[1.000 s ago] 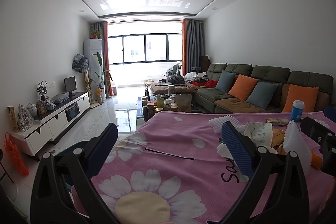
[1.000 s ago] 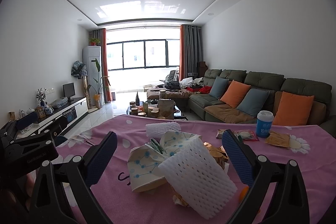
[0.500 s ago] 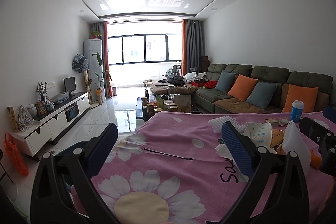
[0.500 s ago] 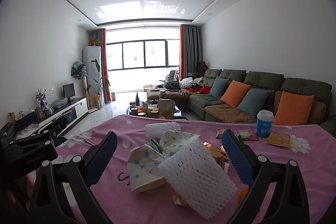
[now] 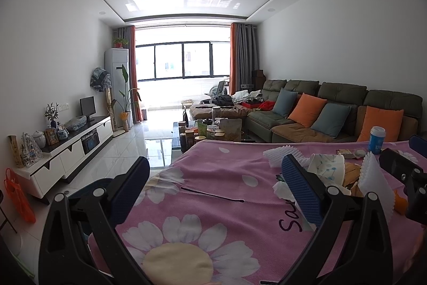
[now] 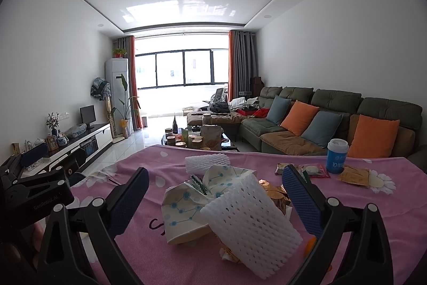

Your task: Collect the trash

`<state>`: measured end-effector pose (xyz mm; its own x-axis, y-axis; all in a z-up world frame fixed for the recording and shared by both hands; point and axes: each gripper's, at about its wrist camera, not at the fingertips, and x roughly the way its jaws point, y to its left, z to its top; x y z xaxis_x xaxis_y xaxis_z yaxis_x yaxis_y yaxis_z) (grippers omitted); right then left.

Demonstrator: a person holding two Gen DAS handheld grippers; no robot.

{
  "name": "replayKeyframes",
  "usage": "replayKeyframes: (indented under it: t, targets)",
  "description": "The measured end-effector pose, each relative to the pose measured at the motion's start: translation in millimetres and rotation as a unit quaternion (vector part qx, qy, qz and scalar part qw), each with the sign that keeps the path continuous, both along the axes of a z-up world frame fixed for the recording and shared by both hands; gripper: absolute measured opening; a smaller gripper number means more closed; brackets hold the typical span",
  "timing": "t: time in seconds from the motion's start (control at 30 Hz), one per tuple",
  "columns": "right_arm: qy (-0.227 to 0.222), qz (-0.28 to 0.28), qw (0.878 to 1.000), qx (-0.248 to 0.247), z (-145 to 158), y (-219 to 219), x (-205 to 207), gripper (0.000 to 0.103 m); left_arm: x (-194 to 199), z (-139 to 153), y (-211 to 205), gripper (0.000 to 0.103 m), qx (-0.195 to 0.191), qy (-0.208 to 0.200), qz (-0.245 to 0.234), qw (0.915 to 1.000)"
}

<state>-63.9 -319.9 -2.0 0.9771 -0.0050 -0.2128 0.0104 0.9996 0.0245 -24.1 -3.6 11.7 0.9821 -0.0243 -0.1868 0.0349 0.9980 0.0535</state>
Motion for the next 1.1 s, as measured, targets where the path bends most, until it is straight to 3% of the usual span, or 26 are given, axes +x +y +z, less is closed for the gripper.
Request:
replayKeyframes:
  t: [0.37, 0.6, 0.83, 0.93, 1.1]
  targets:
    - [0.008, 0.002, 1.0, 0.005, -1.2, -5.7, 3.3, 0.096, 9.9, -9.8, -4.7, 0.097, -0.002, 0.013, -0.013, 0.9998]
    - [0.04, 0.001, 0.999, 0.011, -9.6, -15.7, 8.4, 0.096, 41.2, -31.9, -6.0, 0.097, -0.02, 0.086, -0.061, 0.9942]
    - [0.091, 0.011, 0.996, 0.021, -28.4, -31.8, 16.2, 0.096, 77.5, -61.9, -30.0, 0.097, -0.026, 0.177, -0.153, 0.972]
    - [0.109, 0.011, 0.994, 0.025, -34.8, -38.2, 19.2, 0.096, 90.3, -73.9, -40.8, 0.088, -0.04, 0.214, -0.192, 0.9568]
    - [0.135, 0.017, 0.99, 0.034, -43.6, -46.4, 23.0, 0.084, 119.1, -96.2, -66.5, 0.074, -0.049, 0.276, -0.248, 0.9274]
